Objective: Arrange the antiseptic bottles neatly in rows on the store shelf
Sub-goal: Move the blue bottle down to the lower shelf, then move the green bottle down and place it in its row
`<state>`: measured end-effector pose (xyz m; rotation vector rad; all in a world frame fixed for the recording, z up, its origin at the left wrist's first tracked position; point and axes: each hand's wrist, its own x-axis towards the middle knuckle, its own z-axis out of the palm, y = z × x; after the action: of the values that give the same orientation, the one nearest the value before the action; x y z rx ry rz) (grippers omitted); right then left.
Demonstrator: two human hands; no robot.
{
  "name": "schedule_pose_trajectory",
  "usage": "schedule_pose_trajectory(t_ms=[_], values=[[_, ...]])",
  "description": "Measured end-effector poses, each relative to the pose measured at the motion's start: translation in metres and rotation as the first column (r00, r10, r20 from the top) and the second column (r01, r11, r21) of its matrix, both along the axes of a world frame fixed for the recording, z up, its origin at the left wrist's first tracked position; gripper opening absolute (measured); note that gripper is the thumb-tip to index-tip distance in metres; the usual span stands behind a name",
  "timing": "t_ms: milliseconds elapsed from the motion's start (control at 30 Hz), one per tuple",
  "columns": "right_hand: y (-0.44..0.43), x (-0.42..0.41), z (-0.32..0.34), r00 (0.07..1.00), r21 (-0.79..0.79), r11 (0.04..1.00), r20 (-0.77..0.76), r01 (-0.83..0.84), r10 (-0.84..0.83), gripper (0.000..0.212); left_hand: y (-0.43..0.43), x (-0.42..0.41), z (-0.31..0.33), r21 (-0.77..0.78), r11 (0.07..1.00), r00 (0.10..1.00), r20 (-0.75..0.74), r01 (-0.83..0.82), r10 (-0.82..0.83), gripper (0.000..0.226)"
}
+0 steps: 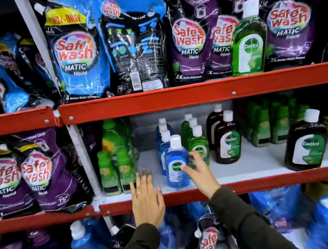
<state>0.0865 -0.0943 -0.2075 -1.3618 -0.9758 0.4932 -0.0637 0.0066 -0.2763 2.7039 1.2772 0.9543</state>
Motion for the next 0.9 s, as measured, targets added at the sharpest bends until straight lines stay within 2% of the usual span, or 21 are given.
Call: schedule_pose_trajectory(t_ms=[133,233,367,500,667,800,900], values=[[0.022,0.001,-0.011,0.999,-0.051,0.998,-0.008,0.034,-0.034,0.029,0.002,0.001,-0.001,0.032,0.999,0.999,-0.03,-0.015,0.015,0.063],[0.033,0.002,-0.012,0.999,-0.085,0.996,-0.001,0.033,-0.033,0.039,0.003,0.002,-0.004,0.057,0.998,1.0,-0.016,-0.005,0.006,0.062],[0.04,0.009,-0.013,0.999,-0.083,0.996,0.033,-0.026,0.029,0.029,0.006,0.004,-0.008,0.087,0.996,1.0,-0.02,-0.012,0.014,0.06],[0.044,0.016,-0.02,0.997,-0.079,0.995,0.039,-0.057,0.06,0.031,0.009,0.005,-0.014,0.086,0.996,0.999,-0.03,-0.02,0.022,0.06],[0.042,0.015,-0.024,0.998,-0.089,0.996,0.065,-0.016,0.022,0.033,0.009,0.006,-0.014,0.087,0.996,0.999,-0.025,-0.029,0.031,0.06],[0.03,0.012,-0.025,0.974,-0.077,0.993,0.218,0.086,-0.068,0.045,0.004,0.005,-0.01,0.073,0.996,0.998,-0.017,-0.056,0.058,0.063],[0.012,0.015,-0.023,0.916,-0.013,0.983,0.366,0.181,-0.164,0.041,-0.006,0.008,-0.002,0.08,0.993,0.996,0.0,-0.086,0.087,0.064]])
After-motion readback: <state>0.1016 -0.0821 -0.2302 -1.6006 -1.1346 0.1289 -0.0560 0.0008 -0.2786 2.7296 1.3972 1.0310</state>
